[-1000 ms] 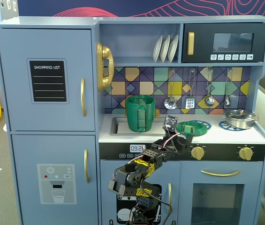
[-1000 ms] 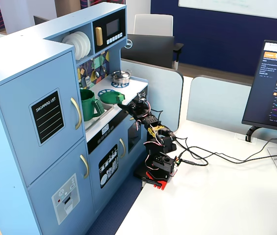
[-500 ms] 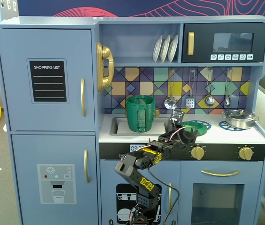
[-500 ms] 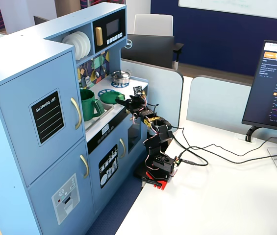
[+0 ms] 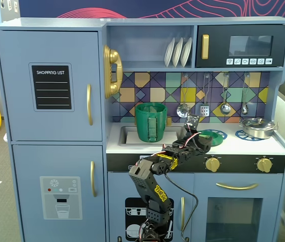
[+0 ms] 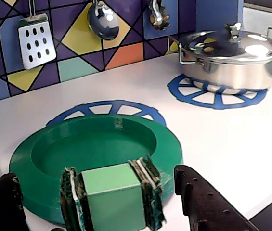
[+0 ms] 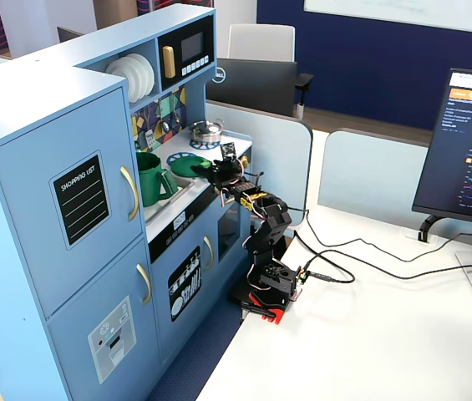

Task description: Pick up the lid from the counter and put it on the green recipient

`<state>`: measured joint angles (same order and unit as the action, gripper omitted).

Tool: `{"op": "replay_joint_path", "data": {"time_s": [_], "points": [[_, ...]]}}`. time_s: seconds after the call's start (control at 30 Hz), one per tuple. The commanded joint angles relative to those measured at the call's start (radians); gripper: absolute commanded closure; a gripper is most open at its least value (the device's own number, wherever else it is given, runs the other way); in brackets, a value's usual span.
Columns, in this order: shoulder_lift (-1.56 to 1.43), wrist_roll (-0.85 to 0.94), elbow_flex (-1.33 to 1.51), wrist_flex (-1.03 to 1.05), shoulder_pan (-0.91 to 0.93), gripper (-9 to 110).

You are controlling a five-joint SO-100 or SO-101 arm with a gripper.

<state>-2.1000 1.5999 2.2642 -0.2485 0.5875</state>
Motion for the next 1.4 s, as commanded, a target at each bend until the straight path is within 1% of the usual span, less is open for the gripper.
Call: {"op": "replay_joint_path", "data": {"time_s": [0.0, 0.3, 0.37, 0.43, 0.57, 0.77, 1.03, 1.23, 1.37], "points": [[0.011, 0.0, -0.089, -0.029, -0.008, 69], [0.041, 0.028, -0.095, -0.029, -0.008, 76], [0.043, 0.048, -0.094, -0.029, -0.011, 83], [0.046, 0.081, -0.091, -0.041, -0.02, 101], [0.049, 0.049, -0.095, -0.084, -0.028, 101], [0.049, 0.055, -0.183, -0.049, -0.029, 101], [-0.002, 0.028, -0.402, 0.164, -0.061, 101], [-0.066, -0.003, -0.532, 0.344, -0.153, 101], [-0.083, 0.023, -0.607, 0.414, -0.224, 101]]}}
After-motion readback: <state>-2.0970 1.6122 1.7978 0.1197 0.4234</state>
